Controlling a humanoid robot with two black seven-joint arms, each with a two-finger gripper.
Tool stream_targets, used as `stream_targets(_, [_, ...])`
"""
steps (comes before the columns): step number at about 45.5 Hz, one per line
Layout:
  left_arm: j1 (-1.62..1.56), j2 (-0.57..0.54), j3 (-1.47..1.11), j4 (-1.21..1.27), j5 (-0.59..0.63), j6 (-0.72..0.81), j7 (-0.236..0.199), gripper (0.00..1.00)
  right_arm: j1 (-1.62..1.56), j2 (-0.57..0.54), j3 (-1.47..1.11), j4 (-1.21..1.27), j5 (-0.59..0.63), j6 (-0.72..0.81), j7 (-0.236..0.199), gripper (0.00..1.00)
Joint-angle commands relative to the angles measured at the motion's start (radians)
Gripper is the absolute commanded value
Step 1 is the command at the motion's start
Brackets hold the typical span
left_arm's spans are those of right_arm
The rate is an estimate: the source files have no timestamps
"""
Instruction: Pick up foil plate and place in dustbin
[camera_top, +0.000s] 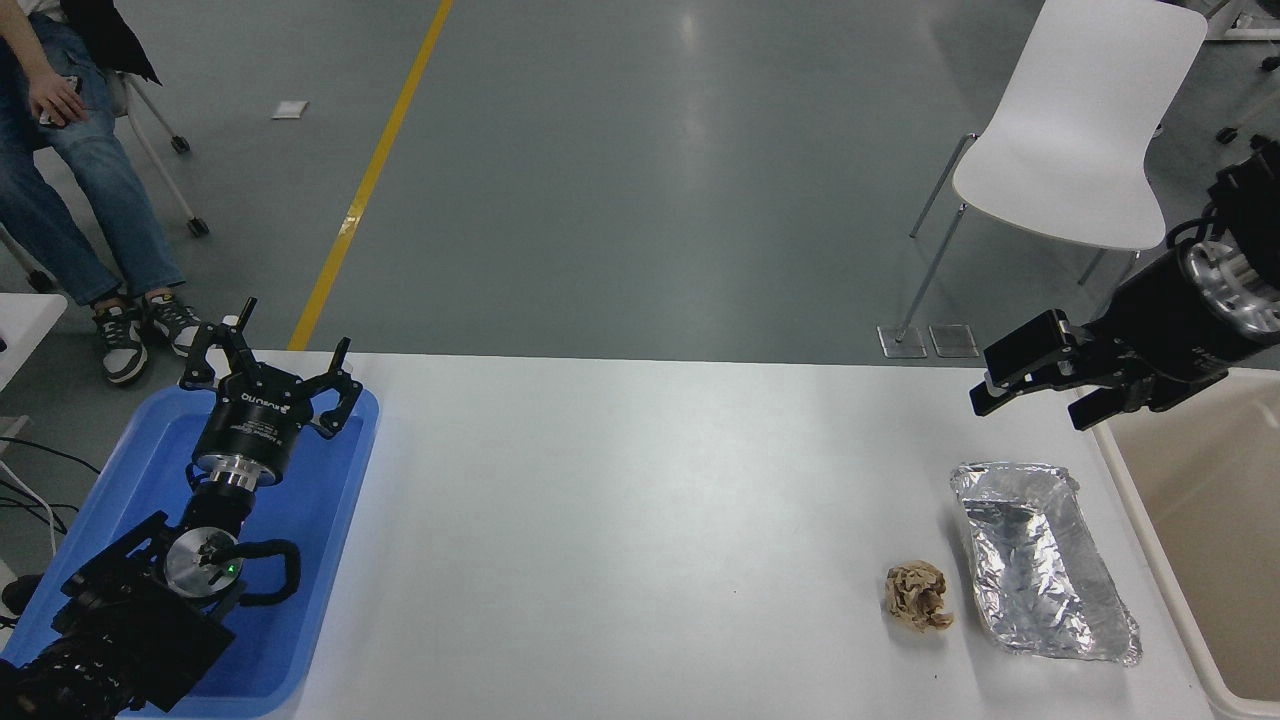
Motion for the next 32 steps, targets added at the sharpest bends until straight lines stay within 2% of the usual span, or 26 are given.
stream_targets(1, [0.000,0.000,0.000,0.001,0.000,0.000,-0.001,1.00,-0.037,-0.006,-0.015,-0.068,0.056,0.000,0.002,1.00])
stream_targets(7, [0.000,0.000,0.000,0.001,0.000,0.000,-0.001,1.00,-0.032,-0.018,-0.047,-0.103,0.111,0.000,0.002,1.00])
stream_targets(20, [0.000,0.000,0.000,-0.001,0.000,0.000,-0.001,1.00,-0.032,-0.023,-0.135,-0.126,0.116,0.000,0.002,1.00])
stream_targets(28, [0.000,0.000,0.000,-0.001,0.000,0.000,0.001,1.00,-0.102,-0.064,-0.121,-0.158,0.096,0.000,0.002,1.00])
stream_targets(32, [0.000,0.000,0.000,0.001,0.000,0.000,-0.001,1.00,-0.177,-0.064,-0.121,-0.180,0.070,-0.107,0.004,1.00])
